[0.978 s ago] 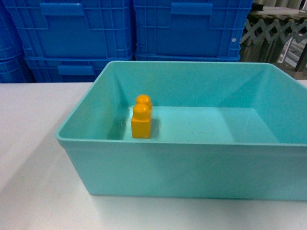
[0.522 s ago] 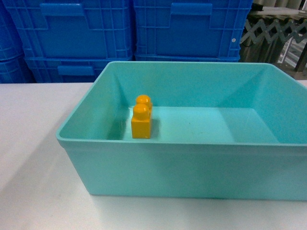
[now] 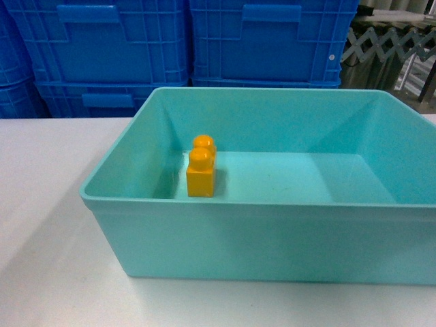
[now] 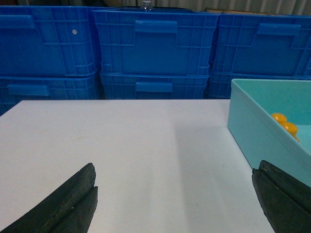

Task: Pick red block from blue box to shelf

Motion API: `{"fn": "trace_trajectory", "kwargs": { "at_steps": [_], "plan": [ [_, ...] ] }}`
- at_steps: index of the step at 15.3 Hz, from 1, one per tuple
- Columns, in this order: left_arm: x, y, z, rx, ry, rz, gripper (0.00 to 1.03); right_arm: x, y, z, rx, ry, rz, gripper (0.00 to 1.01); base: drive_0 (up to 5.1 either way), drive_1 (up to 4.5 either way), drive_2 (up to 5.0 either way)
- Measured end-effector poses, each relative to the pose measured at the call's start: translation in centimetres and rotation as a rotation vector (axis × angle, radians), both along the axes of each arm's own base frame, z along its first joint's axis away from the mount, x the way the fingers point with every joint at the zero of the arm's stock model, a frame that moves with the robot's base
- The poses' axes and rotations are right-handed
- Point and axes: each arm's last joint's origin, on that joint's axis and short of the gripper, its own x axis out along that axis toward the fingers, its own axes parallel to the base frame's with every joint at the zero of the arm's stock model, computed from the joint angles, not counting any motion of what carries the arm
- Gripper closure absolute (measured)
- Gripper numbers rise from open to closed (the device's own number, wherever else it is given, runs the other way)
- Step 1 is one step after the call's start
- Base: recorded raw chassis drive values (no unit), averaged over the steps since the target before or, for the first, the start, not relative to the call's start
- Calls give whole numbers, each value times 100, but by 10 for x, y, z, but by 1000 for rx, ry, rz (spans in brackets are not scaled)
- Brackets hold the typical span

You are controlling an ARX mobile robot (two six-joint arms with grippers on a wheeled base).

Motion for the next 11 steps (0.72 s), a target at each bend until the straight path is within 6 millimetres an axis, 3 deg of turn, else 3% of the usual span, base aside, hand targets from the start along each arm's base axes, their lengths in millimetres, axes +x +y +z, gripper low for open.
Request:
{"fn": "trace_trajectory", "kwargs": {
  "at_steps": [5, 11],
  "plan": [
    [0, 0, 0, 0, 0, -1, 5, -14, 19, -6, 6, 16, 70, 75, 0, 0, 0],
    [0, 0, 0, 0, 0, 0, 5, -14, 20, -6, 7, 19, 64, 75, 0, 0, 0]
  ]
}}
